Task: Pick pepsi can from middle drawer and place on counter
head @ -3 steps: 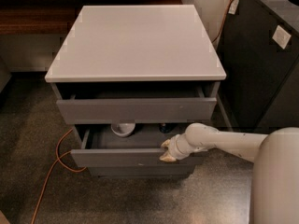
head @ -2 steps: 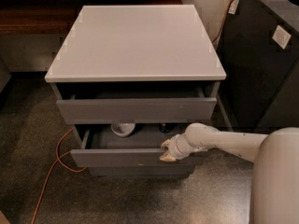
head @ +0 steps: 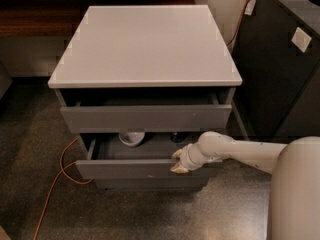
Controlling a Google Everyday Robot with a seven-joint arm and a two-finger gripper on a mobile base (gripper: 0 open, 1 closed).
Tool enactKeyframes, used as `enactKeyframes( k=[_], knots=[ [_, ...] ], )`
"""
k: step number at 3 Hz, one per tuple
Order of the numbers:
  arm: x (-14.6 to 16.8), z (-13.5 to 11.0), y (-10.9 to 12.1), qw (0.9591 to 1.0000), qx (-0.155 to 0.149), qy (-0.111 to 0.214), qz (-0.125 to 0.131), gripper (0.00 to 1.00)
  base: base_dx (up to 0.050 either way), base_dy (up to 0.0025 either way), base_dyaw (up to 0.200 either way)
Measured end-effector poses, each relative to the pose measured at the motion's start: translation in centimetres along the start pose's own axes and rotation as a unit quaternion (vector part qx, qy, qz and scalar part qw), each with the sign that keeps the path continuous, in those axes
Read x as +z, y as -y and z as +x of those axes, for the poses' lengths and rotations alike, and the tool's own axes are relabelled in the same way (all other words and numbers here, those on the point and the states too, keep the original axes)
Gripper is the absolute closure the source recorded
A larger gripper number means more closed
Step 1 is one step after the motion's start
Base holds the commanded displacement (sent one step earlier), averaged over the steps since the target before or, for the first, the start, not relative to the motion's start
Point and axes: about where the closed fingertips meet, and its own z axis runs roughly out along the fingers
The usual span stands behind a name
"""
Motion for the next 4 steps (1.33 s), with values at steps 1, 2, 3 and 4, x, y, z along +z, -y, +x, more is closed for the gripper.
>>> enactKeyframes(
  k=[1, 2, 3, 4],
  knots=[
    [0.00, 0.02, -0.01, 1.0000, 0.000, 0.000, 0.000, 0.27, 0.000, 0.00000, 0.000],
    [0.27, -0.03, -0.20, 1.0000, 0.000, 0.000, -0.003, 0.00, 0.000, 0.00000, 0.000],
    [0.32, -0.04, -0.23, 1.0000, 0.000, 0.000, -0.003, 0.00, 0.000, 0.00000, 0.000],
    [0.68, -0.20, -0.56, 0.9999, 0.002, -0.009, -0.007, 0.17, 0.000, 0.00000, 0.000]
  ],
)
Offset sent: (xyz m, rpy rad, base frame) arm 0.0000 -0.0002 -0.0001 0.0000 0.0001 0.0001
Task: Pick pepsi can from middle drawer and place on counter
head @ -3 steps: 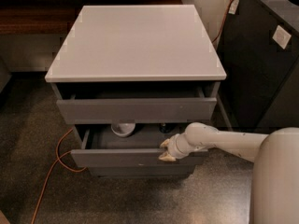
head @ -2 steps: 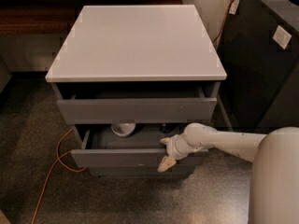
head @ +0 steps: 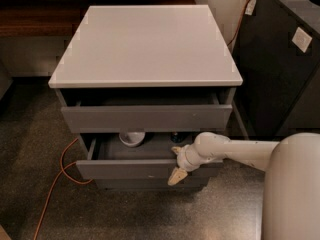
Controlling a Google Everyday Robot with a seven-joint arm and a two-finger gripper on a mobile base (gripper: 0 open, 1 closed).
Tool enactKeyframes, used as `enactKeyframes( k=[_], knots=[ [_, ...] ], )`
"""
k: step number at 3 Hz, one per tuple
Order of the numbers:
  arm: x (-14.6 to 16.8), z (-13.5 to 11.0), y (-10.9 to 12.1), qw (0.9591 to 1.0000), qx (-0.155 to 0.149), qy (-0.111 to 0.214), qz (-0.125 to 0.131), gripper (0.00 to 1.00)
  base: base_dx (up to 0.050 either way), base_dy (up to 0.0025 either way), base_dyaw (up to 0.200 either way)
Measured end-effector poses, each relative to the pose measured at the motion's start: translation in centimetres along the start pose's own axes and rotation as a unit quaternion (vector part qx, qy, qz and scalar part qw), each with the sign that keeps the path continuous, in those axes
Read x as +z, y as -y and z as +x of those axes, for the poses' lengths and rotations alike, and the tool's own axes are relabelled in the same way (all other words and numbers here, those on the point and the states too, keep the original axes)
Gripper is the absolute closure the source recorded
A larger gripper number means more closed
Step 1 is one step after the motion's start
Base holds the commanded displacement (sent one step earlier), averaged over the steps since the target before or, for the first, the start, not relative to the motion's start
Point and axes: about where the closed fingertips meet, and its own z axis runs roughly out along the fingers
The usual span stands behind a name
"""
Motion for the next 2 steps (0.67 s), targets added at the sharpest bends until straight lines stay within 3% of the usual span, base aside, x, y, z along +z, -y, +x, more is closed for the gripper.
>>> enactKeyframes(
  k=[2],
  knots=[
    [0.77, 0.29, -1.00, 0.9998, 0.007, -0.011, -0.013, 0.62, 0.000, 0.00000, 0.000]
  ],
)
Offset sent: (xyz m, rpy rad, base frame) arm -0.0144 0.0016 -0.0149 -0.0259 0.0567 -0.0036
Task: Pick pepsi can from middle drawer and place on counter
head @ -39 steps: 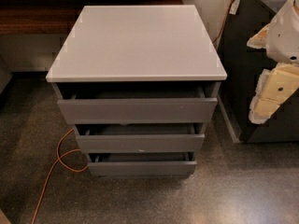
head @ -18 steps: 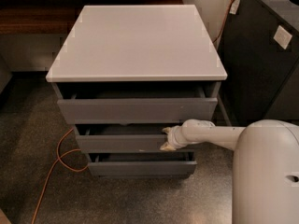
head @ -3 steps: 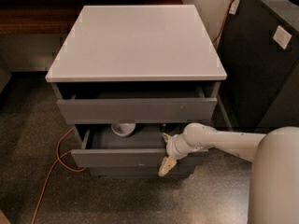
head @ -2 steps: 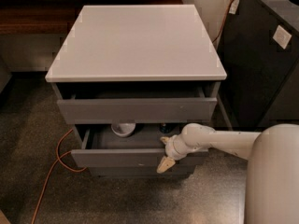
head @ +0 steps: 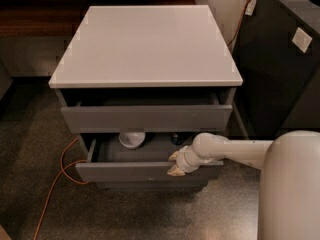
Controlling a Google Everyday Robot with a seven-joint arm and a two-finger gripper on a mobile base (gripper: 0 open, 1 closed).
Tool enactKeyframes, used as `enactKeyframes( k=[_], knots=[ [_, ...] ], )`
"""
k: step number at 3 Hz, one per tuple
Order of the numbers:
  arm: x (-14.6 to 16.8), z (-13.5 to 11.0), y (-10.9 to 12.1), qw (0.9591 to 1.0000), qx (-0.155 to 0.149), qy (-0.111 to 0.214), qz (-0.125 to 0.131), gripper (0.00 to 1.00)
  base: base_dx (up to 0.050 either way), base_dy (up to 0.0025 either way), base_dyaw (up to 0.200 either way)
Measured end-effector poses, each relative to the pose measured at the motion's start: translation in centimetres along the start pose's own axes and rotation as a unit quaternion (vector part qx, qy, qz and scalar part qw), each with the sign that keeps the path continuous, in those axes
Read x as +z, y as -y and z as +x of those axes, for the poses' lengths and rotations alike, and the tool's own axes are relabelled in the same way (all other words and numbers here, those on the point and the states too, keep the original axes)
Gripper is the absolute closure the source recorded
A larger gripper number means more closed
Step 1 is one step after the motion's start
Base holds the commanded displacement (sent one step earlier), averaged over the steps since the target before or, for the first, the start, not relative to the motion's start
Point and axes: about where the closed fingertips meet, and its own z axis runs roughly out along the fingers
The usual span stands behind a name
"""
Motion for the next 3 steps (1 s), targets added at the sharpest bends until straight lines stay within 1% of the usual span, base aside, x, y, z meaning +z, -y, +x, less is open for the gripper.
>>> enactKeyframes(
  k=[1, 2, 3],
  knots=[
    [-0.3, -0.2, 0.0, 1.0000, 0.000, 0.000, 0.000, 0.86, 0.000, 0.00000, 0.000],
    [-0.3, -0.2, 0.0, 1.0000, 0.000, 0.000, 0.000, 1.00, 0.000, 0.00000, 0.000],
    [0.0, -0.7, -2.3, 0.9998, -0.006, 0.010, -0.016, 1.00, 0.000, 0.00000, 0.000]
  ],
)
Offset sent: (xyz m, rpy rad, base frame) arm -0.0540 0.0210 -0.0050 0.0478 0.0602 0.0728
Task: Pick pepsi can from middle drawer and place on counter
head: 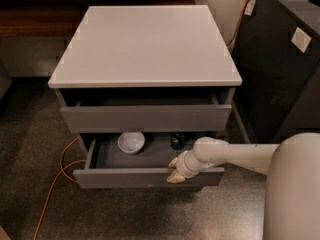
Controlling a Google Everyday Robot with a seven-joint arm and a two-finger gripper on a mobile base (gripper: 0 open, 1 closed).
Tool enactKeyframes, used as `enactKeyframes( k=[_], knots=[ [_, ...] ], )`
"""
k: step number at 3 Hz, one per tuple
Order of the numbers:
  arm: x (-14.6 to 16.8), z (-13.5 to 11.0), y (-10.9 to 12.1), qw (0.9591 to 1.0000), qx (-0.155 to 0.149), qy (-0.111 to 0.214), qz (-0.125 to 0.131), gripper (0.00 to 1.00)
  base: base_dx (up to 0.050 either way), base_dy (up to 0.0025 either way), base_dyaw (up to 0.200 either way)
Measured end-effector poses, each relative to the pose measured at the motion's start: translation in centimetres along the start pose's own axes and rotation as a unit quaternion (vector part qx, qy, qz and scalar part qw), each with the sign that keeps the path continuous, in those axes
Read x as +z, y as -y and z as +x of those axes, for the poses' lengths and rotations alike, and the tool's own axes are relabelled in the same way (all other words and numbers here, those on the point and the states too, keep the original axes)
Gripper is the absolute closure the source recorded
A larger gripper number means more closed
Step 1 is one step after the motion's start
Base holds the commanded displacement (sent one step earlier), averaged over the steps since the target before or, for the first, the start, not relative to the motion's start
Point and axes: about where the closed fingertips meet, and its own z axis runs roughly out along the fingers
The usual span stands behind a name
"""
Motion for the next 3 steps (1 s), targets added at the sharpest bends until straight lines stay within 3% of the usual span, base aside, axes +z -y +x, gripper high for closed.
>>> enactKeyframes(
  k=[1, 2, 3],
  knots=[
    [-0.4, -0.5, -0.4, 1.0000, -0.002, 0.002, -0.004, 1.00, 0.000, 0.00000, 0.000],
    [-0.1, -0.8, -2.2, 0.9998, -0.008, 0.010, -0.018, 1.00, 0.000, 0.00000, 0.000],
    [-0.3, -0.6, -2.2, 0.9998, -0.008, 0.011, -0.018, 1.00, 0.000, 0.00000, 0.000]
  ],
)
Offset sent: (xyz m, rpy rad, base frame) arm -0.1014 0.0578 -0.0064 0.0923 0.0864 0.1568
